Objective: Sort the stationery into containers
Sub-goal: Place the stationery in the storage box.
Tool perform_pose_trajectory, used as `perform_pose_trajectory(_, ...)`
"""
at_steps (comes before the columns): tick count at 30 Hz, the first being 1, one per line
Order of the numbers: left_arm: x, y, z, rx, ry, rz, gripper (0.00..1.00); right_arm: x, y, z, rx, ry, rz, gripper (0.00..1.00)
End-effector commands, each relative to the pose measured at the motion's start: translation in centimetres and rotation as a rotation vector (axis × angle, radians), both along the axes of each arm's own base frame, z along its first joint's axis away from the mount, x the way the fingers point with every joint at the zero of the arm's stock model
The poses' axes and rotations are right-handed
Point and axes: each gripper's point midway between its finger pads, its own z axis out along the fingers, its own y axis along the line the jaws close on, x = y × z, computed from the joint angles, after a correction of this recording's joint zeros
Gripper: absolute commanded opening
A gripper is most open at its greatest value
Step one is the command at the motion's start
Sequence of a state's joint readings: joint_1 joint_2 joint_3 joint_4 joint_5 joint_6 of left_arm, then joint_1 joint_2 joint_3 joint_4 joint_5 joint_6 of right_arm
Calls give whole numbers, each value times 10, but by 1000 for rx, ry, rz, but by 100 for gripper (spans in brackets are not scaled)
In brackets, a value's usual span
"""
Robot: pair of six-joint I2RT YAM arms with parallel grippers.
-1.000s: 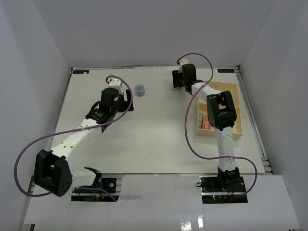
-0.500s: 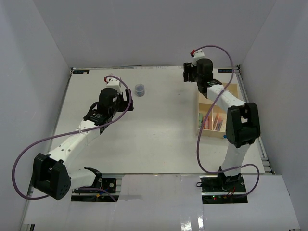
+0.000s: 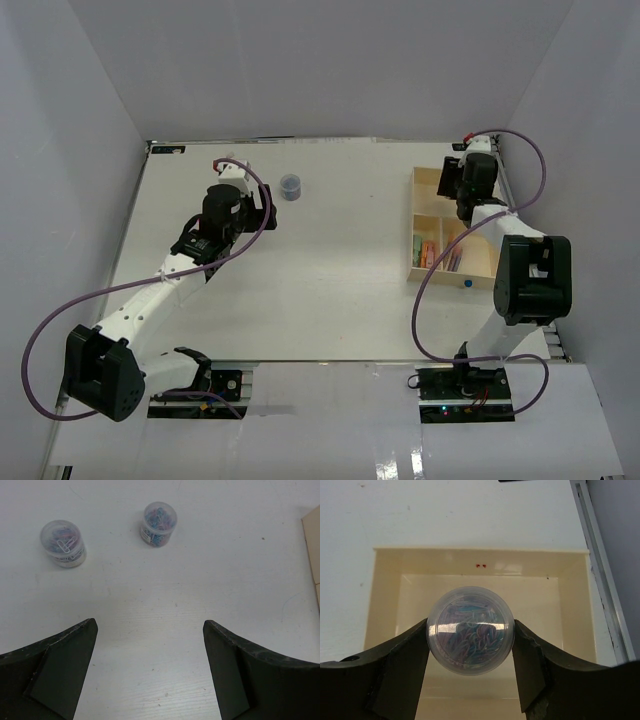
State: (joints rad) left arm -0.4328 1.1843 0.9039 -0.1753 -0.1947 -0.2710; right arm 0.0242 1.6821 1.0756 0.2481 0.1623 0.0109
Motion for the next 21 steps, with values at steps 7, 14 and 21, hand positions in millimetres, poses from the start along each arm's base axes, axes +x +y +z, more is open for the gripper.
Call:
perform_pose_trajectory(7, -1, 0, 10, -23, -33, 1, 98, 16, -56, -10, 26, -49, -173, 41)
perform_pose_trajectory(14, 0, -1, 4, -18, -19, -3, 98, 28, -76, -35, 36, -36, -218, 44)
perform_pose_trajectory(21, 2, -2, -1, -10, -6, -5, 98, 43, -80, -39, 16, -48, -214, 47)
